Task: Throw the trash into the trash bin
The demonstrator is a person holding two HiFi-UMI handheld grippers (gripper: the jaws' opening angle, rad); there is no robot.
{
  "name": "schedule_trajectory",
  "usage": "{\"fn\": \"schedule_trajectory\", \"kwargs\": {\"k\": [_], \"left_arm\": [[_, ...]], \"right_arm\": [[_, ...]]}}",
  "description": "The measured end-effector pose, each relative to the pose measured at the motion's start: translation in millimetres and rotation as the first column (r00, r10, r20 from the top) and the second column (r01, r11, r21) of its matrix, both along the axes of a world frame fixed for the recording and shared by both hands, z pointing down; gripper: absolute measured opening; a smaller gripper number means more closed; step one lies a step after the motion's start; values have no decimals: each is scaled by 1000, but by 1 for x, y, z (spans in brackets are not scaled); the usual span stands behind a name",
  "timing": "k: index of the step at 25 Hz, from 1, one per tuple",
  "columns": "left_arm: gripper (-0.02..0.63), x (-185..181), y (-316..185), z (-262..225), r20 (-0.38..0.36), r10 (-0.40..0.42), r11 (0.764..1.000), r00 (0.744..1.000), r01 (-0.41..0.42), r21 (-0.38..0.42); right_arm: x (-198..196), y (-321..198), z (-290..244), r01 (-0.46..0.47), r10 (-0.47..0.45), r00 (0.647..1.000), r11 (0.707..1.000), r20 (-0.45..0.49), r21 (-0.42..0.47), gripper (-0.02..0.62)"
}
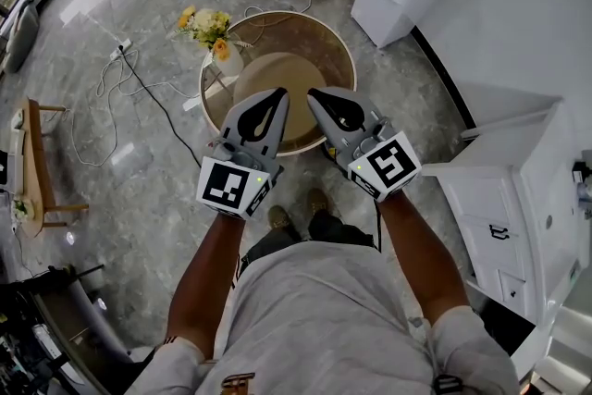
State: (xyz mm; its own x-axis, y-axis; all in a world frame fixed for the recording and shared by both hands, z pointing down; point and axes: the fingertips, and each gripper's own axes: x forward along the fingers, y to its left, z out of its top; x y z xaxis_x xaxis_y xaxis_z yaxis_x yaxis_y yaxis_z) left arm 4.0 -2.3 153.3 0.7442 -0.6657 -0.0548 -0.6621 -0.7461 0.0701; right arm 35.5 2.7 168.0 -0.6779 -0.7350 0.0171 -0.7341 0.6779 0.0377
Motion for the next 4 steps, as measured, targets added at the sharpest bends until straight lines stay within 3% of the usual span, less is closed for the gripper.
{"fn": "schedule_trajectory", "kwargs": {"k": [4], "left_arm": [[0, 3, -1, 1, -1, -1, 1000, 1000, 1, -1]], "right_arm": [[5, -1, 1, -5, 5, 1000, 1000, 0, -3, 0]]}}
